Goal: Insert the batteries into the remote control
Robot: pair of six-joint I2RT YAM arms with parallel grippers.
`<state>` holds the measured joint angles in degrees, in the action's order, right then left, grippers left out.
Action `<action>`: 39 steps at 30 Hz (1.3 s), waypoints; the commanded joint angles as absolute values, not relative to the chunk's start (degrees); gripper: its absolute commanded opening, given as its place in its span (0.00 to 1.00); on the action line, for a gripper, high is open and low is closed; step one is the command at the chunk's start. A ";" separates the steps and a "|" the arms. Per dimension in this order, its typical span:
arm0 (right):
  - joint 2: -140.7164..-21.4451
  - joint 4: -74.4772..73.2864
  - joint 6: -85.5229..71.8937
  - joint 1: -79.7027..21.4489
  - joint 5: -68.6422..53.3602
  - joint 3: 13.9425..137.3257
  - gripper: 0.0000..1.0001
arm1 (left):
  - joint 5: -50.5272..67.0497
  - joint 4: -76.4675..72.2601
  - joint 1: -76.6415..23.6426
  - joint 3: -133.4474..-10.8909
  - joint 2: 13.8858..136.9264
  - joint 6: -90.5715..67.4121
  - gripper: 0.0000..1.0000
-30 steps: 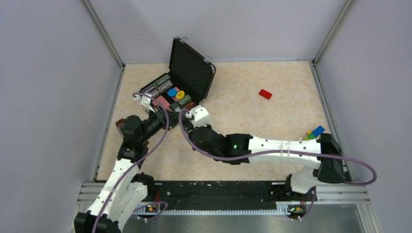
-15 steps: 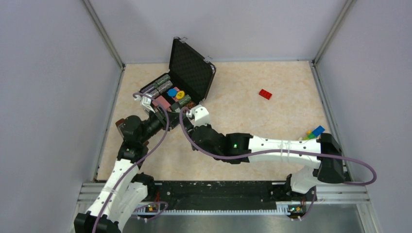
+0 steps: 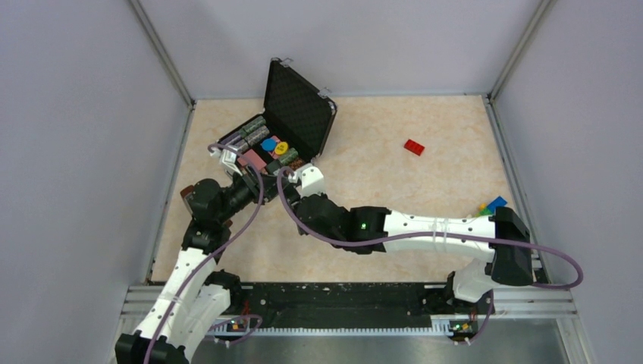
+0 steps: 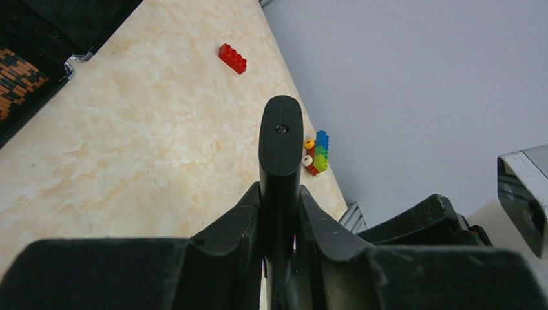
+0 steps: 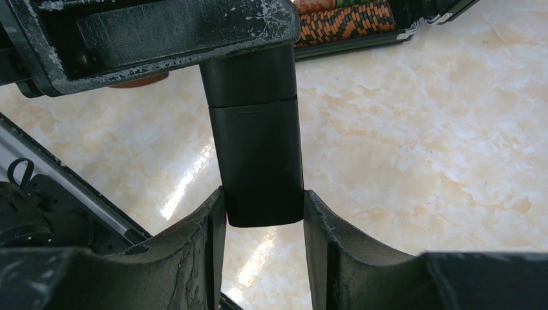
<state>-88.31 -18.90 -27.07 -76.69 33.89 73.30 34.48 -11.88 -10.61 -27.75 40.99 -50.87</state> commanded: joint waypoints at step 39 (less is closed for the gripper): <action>-79.59 -31.21 -39.57 -72.96 30.12 68.06 0.70 | 23.90 0.57 -10.79 -32.63 48.59 -49.06 0.00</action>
